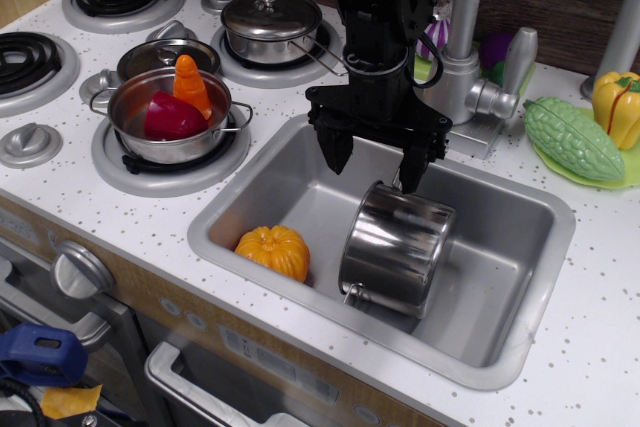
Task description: Flip pot upright in sink
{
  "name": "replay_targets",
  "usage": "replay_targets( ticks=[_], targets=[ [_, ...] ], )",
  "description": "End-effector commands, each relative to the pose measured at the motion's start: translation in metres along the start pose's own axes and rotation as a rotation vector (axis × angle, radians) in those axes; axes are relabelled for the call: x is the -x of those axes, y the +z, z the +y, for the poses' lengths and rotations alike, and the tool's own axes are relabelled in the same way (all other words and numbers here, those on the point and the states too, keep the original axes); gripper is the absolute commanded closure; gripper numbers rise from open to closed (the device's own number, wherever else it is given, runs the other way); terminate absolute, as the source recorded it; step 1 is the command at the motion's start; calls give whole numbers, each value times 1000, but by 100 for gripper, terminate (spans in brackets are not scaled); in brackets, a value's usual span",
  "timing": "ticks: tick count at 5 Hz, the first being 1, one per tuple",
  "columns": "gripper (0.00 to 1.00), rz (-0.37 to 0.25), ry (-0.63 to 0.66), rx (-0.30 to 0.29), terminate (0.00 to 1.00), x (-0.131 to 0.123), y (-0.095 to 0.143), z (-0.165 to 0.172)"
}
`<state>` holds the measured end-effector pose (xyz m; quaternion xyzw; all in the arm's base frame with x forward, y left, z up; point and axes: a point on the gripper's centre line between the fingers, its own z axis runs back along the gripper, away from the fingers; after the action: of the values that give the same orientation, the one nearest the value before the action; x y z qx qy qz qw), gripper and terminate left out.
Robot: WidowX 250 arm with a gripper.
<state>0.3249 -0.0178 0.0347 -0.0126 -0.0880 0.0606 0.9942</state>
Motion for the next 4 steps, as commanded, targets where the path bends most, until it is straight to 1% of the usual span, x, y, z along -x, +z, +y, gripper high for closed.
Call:
replay_targets(
  ticks=[1, 2, 3, 4],
  targets=[
    [0, 0, 0, 0, 0, 0, 0, 0],
    [0, 53, 54, 128, 0, -2, 2, 2],
    [0, 83, 75, 240, 0, -6, 2, 7],
    [0, 76, 95, 362, 0, -7, -3, 5]
  ],
)
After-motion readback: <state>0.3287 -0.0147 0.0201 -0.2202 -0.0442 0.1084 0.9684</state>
